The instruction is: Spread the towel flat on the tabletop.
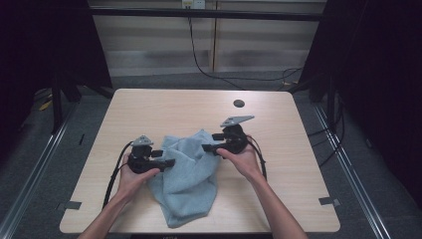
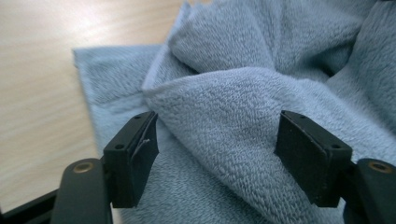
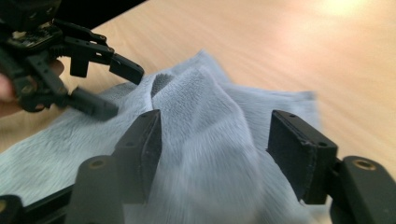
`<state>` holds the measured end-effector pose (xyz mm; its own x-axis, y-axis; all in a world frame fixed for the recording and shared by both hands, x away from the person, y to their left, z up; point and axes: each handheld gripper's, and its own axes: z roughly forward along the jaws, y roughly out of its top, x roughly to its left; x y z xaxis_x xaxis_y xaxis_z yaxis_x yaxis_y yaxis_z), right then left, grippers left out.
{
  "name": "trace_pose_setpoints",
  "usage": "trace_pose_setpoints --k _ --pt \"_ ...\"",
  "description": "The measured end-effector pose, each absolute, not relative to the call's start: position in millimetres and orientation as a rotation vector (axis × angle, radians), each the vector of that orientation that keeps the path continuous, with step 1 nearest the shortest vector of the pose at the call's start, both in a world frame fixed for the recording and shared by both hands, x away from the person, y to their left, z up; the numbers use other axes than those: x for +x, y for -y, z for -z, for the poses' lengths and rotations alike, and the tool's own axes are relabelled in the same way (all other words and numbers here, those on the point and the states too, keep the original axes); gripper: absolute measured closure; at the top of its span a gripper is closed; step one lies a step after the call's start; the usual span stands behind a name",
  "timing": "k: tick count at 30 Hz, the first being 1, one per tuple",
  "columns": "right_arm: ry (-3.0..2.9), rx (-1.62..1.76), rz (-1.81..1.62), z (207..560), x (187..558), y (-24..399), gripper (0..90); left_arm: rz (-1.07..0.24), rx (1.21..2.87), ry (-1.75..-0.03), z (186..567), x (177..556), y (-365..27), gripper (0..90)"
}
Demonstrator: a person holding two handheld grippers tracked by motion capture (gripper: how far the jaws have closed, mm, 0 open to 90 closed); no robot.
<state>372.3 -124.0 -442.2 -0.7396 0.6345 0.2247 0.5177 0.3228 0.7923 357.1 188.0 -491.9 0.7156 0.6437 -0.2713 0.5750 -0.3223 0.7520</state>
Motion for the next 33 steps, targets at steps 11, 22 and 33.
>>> trace_pose_setpoints --k 11,22,33 --pt "-2.573 1.087 -1.242 498.3 390.2 86.5 43.2 -0.036 2.055 -0.829 502.7 351.8 -180.3 58.6" --pt "-2.386 1.148 -1.363 469.6 384.0 123.7 87.1 -0.09 1.862 -0.882 470.8 352.2 -214.1 83.2" --pt "-2.144 1.122 -1.432 394.1 392.0 155.8 87.2 -0.227 1.676 -0.911 411.4 363.7 -242.7 83.7"
